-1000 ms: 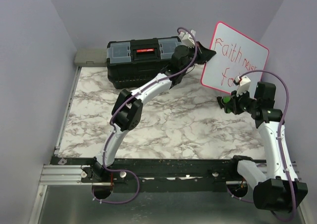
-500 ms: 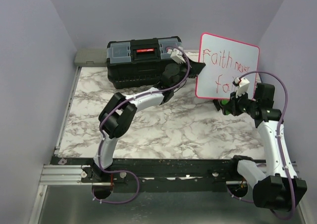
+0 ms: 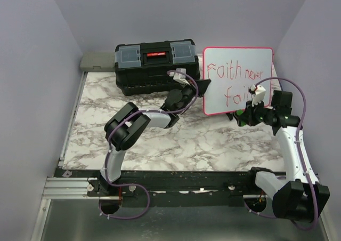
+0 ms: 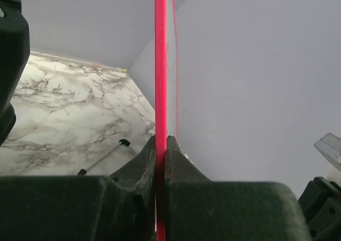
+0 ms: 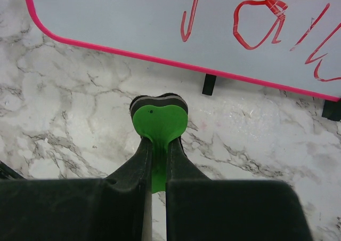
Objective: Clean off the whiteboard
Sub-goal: Hold the whiteboard at the whiteboard stand.
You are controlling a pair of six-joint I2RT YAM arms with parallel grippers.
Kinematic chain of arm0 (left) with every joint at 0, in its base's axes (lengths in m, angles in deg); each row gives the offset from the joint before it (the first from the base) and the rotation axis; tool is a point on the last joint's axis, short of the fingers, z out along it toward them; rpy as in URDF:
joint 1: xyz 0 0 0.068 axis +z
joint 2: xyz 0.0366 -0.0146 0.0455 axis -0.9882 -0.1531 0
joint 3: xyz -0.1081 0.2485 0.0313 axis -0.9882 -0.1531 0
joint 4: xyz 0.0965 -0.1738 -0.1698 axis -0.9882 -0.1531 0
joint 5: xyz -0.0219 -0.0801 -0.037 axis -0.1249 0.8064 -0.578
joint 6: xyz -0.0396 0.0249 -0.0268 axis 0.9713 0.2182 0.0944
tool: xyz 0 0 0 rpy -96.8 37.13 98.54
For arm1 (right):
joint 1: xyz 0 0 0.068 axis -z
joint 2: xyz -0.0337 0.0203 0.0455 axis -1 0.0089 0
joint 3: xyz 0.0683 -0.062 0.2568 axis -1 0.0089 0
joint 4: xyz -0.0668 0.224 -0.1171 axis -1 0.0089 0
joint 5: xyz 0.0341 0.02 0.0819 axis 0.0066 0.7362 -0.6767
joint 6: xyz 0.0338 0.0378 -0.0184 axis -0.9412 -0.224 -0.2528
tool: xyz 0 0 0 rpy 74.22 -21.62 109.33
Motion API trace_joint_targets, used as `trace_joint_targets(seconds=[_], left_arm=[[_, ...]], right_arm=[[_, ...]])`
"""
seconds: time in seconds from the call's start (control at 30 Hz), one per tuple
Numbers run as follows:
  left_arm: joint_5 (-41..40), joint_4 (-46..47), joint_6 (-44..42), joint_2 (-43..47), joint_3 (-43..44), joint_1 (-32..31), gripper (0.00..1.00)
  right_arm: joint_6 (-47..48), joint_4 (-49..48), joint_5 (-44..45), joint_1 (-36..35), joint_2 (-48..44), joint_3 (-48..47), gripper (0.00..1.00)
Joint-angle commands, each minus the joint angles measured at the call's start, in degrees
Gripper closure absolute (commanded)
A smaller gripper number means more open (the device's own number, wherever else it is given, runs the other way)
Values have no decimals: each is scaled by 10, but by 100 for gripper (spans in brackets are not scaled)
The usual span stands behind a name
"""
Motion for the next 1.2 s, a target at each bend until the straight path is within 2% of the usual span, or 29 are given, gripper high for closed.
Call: trace_joint_targets(seconds=[0.0,0.4,0.63,0.83,1.17], left_arm=[[-12,100,-57,32,-46,-15,100],[-7,199,-104,0,-122,-35,100],[51,246,-100,-29,-142,-32,100],[129,230,-75,-46,-131,-24,93],[163,215,-87,-65,-144,-24,95]], right_arm=[[4,-7,-16,4,4,8,99],[5,-8,-18,4,2,9,99],[5,-8,-17,4,3,9,100],[7,-8,-15,5,1,10,100],[8,-8,-17,5,1,11,99]])
